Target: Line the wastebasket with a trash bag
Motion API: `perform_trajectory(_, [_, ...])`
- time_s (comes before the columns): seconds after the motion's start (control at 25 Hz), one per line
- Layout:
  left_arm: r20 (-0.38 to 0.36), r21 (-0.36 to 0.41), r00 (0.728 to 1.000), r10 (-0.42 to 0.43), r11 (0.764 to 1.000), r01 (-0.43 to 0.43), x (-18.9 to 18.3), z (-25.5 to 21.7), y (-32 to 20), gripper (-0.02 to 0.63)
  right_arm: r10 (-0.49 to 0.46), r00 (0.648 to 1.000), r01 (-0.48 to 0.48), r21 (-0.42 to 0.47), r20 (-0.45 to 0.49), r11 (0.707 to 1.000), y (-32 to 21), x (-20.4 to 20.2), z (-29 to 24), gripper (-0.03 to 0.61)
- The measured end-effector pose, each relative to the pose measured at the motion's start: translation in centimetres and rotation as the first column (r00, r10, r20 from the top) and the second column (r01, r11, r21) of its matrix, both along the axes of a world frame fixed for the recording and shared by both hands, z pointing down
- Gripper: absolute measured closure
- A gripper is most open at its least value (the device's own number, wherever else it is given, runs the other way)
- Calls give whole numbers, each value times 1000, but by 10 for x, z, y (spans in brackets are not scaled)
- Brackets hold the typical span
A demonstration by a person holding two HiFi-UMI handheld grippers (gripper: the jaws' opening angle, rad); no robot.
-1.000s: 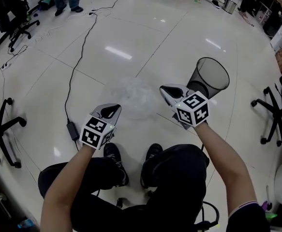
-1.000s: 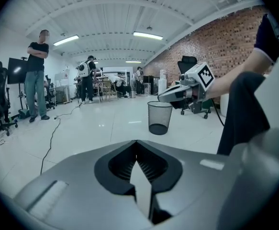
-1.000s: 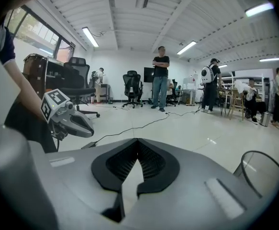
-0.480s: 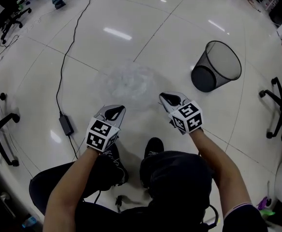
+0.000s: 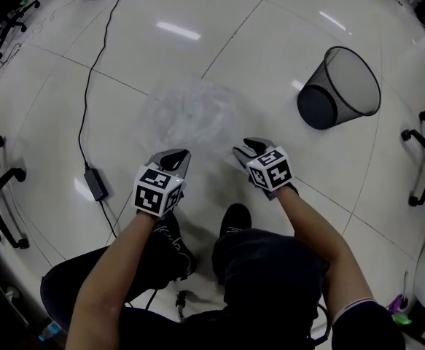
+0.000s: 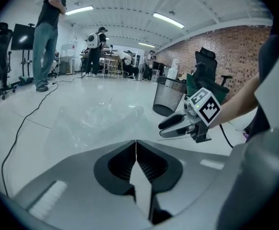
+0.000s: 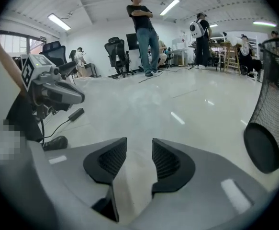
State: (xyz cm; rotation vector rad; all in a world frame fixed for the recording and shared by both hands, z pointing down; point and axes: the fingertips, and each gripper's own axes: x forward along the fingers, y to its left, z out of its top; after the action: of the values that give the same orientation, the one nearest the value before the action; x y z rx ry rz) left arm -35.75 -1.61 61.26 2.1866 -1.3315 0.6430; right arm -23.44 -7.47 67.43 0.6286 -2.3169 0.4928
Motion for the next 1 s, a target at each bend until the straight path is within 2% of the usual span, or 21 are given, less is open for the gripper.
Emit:
perform_trajectory(0.12, [9,-18,1000,-17,1000,17,-8,4,-6,600,20,1000,-21,-46,-15,999,-6,-9,15,400])
perform_trajectory(0.36, [16,-31,1000,-26,999,26,-7,8,-15,600,27,998,-33,-102,-63,994,-13,-19,37,406])
perform_trajectory(0.52, [21,-24,1000,-20,1000,20,-7,3,-21,600,4,998,-10,-76,-69,997,-13,-19,33,575])
perform_trajectory(0.8, [65,5,998,7,1000,-7,-16,-12,-29,600,-30,999,32,-65,30,997,-17,-24,-10,577])
perform_trajectory(1.0, [96,54,995,8,998,-14,-30,-44,-38,600,-27,991,35,-59,133,998,-24,-27,-60,577])
